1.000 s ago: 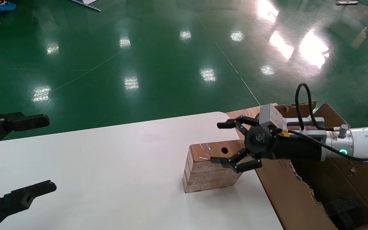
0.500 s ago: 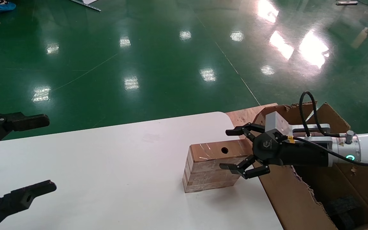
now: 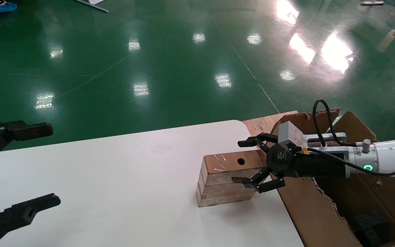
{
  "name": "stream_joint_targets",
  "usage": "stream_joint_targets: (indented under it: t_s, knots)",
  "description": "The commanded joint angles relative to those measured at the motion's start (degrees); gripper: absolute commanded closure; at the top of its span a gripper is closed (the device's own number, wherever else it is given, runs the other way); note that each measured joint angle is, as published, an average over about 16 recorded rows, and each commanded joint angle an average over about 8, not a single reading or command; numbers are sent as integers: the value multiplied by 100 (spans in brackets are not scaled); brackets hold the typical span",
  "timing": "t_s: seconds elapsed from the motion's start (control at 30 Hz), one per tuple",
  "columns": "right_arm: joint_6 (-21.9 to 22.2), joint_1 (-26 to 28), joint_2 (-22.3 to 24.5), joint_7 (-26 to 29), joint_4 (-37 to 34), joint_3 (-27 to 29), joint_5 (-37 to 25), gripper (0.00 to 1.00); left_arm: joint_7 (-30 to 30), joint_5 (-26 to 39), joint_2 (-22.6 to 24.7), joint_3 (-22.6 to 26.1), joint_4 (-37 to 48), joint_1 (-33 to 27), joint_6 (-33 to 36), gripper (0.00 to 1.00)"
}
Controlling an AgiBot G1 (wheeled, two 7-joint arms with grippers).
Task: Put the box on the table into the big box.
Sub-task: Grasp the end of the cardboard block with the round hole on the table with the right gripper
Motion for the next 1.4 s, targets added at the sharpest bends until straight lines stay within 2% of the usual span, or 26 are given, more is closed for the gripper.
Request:
stream_joint_targets:
  t_s: [0.03, 0.9, 0.93, 1.17, 1.2, 1.33, 1.37, 1.4]
  knots:
    - [-2, 35, -19, -21, -30, -65, 19, 0, 0, 0, 0, 0, 0, 0, 0, 0]
    - [-2, 251, -65, -199, -297, -664, 324, 0, 0, -2, 0, 0, 2, 1, -1, 0]
    - [-3, 253, -66, -198, -303, -671, 334, 5, 1, -2, 0, 0, 2, 1, -2, 0]
    - [-5, 251, -66, -198, -293, -661, 328, 92, 1, -2, -1, 0, 2, 1, -2, 0]
    - [-5, 250, -65, -199, -291, -658, 325, 100, 1, -1, -1, 0, 2, 1, -2, 0]
    - [-5, 246, -64, -200, -284, -649, 313, 100, 1, -1, -1, 0, 2, 1, -2, 0]
    - [-5, 246, -64, -200, -283, -648, 310, 100, 1, -1, -1, 0, 2, 1, -2, 2]
    - [-5, 245, -64, -200, -281, -646, 308, 100, 1, -1, -1, 0, 2, 1, -2, 9]
